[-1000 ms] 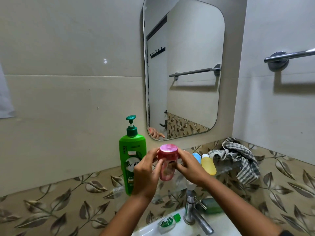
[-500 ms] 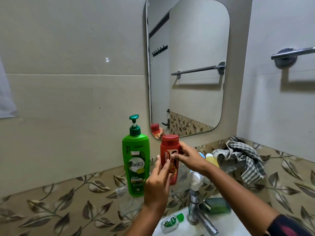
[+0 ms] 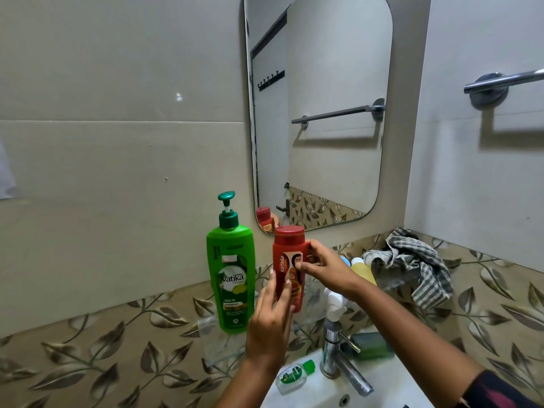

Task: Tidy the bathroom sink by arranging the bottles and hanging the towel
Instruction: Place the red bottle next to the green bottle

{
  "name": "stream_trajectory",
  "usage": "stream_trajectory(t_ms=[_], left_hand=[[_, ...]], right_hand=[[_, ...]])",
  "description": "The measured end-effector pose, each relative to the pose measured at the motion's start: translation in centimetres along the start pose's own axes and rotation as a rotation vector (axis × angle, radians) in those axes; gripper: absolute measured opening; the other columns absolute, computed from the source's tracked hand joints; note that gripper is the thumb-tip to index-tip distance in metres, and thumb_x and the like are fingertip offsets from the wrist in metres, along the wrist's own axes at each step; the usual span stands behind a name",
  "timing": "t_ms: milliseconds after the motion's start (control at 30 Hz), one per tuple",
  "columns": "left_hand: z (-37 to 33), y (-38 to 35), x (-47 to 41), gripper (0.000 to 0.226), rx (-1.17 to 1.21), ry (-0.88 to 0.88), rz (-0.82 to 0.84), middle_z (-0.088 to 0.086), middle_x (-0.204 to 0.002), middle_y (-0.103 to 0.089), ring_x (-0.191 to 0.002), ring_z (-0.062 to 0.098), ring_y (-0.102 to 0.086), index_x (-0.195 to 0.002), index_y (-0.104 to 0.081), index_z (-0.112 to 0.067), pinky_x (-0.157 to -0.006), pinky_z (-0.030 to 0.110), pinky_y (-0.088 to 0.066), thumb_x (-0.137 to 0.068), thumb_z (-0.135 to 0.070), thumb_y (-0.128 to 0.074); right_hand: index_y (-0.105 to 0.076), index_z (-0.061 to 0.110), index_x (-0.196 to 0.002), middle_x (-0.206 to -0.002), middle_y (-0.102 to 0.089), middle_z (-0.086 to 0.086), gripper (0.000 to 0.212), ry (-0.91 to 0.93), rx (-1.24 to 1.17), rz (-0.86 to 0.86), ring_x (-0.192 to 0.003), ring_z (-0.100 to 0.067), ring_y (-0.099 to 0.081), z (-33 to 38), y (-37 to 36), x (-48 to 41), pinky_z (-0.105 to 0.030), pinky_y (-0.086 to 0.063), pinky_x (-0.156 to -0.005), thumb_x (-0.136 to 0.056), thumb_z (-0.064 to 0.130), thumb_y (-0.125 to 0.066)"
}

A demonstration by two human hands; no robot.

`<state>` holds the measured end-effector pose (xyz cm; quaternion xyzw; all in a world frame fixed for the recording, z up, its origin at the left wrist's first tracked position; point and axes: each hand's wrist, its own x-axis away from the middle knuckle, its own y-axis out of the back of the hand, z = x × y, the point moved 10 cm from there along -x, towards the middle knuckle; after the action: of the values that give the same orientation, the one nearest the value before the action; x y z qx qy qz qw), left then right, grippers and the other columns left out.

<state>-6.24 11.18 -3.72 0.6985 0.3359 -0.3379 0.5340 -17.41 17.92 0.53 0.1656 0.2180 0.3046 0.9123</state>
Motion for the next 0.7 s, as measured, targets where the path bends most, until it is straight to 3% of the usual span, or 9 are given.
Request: stream_trajectory(t_ms=[67, 167, 267, 367, 500, 600, 700], left_hand=[[-0.4, 0.2, 0.1, 0.056, -0.002, -0.056, -0.02, 0.026, -0.123, -0.06, -0.105, 0.037, -0.065, -0.117, -0.065, -0.002, -0.087, 0.043, -0.051, -0.064, -0.003, -0.085], [-2.0, 0.0, 0.4, 0.028, 0.008, -0.187, -0.028, 0.021, -0.114, -0.067, -0.098, 0.031, -0.068, -0.108, -0.071, -0.004, -0.076, 0.04, -0.06, -0.082, -0.011, -0.067], [-3.9, -1.1, 0.7, 0.03, 0.054, -0.3, 0.034, 0.015, -0.109, -0.071, -0.095, 0.025, -0.069, -0.106, -0.072, -0.005, -0.074, 0.033, -0.059, -0.083, -0.012, -0.053], [-5.1, -2.6, 0.9, 0.04, 0.108, -0.349, 0.099, 0.013, -0.11, -0.07, -0.096, 0.022, -0.069, -0.11, -0.069, -0.004, -0.075, 0.028, -0.058, -0.071, -0.002, -0.074], [-6.0, -4.3, 0.7, 0.055, 0.143, -0.359, 0.133, 0.013, -0.108, -0.071, -0.091, 0.021, -0.071, -0.109, -0.069, -0.002, -0.072, 0.025, -0.058, -0.057, -0.006, -0.089], [-6.5, -4.9, 0.2, 0.048, 0.172, -0.347, 0.097, 0.014, -0.104, -0.072, -0.083, 0.021, -0.072, -0.104, -0.071, -0.004, -0.067, 0.026, -0.058, -0.059, -0.007, -0.088], [-7.0, -5.2, 0.1, 0.025, 0.197, -0.373, 0.066, 0.012, -0.095, -0.072, -0.075, 0.021, -0.07, -0.097, -0.069, -0.005, -0.06, 0.026, -0.057, -0.074, -0.011, -0.078]], right_hand=[[-0.048, 0.014, -0.126, -0.118, -0.061, -0.004, 0.039, 0.007, 0.018, -0.004, -0.109, -0.016, -0.058, 0.0, 1.2, 0.2, -0.019, -0.051, -0.082, -0.09, -0.001, -0.05], [-0.052, 0.017, -0.125, -0.12, -0.059, 0.001, 0.048, 0.043, 0.214, -0.057, -0.11, -0.012, -0.055, -0.5, 4.3, 0.9, -0.015, -0.047, -0.083, -0.085, -0.008, -0.045], [-0.057, 0.018, -0.122, -0.122, -0.06, 0.001, 0.055, 0.083, 0.575, -0.088, -0.11, -0.014, -0.055, -1.6, 6.6, 1.5, -0.025, -0.046, -0.09, -0.078, -0.013, -0.044], [-0.052, 0.022, -0.128, -0.132, -0.054, 0.001, 0.061, 0.093, 0.943, -0.016, -0.119, -0.018, -0.048, -3.6, 6.4, 2.0, -0.033, -0.043, -0.099, -0.077, -0.01, -0.048], [-0.041, 0.026, -0.137, -0.143, -0.044, 0.001, 0.068, 0.186, 1.182, 0.055, -0.127, -0.02, -0.041, -5.3, 4.8, 2.5, -0.034, -0.04, -0.102, -0.078, -0.006, -0.047], [-0.039, 0.028, -0.136, -0.143, -0.043, 0.001, 0.062, 0.235, 1.276, 0.07, -0.128, -0.02, -0.039, -6.0, 3.6, 2.6, -0.034, -0.036, -0.103, -0.08, 0.006, -0.054], [-0.049, 0.024, -0.128, -0.132, -0.054, -0.002, 0.061, 0.306, 1.329, 0.075, -0.119, -0.022, -0.051, -6.2, 2.5, 2.8, -0.036, -0.041, -0.098, -0.071, 0.012, -0.067]])
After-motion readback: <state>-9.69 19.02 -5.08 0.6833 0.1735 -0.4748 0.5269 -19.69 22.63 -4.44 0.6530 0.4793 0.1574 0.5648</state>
